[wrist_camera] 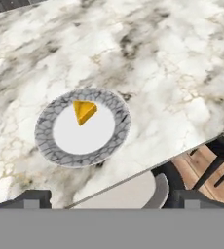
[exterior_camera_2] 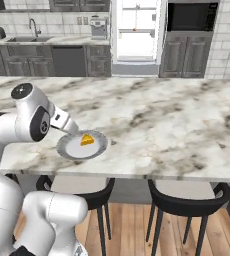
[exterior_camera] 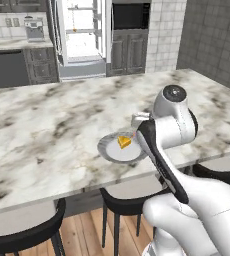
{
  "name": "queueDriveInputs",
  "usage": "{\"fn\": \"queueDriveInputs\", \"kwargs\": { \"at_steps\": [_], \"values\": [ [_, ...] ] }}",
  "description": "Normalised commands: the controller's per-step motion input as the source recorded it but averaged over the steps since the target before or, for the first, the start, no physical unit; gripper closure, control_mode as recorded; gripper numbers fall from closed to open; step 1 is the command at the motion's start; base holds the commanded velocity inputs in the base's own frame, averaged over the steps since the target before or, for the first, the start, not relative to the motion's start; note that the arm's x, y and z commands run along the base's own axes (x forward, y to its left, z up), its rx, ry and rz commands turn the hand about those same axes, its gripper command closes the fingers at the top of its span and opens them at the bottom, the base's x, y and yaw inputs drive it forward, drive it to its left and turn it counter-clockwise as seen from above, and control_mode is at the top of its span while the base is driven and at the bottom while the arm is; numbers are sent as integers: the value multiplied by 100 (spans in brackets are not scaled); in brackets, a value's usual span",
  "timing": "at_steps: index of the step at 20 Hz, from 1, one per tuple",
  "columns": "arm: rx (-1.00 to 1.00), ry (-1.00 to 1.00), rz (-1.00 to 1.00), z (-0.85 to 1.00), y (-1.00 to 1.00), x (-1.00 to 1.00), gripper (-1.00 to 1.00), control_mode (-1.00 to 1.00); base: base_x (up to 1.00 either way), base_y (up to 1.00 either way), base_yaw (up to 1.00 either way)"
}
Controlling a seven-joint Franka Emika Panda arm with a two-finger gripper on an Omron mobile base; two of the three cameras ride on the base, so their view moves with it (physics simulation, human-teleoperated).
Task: Take the cheese, fish, and carrot from the fridge and place them on the plate on the dining counter to create an appetizer plate.
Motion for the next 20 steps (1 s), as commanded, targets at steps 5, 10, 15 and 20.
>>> {"fn": "queueDriveInputs", "kwargs": {
  "at_steps": [5, 10, 15, 20],
  "values": [
    [-6, 31, 18, 11, -28, -55, -100, -100, 0, 0, 0],
    [-3, 19, 9, 0, -13, -39, -100, -100, 0, 0, 0],
    [0, 0, 0, 0, 0, 0, -100, 100, -65, 0, -1],
    [0, 0, 0, 0, 0, 0, -100, 100, -92, -68, -21]
  ]
}}
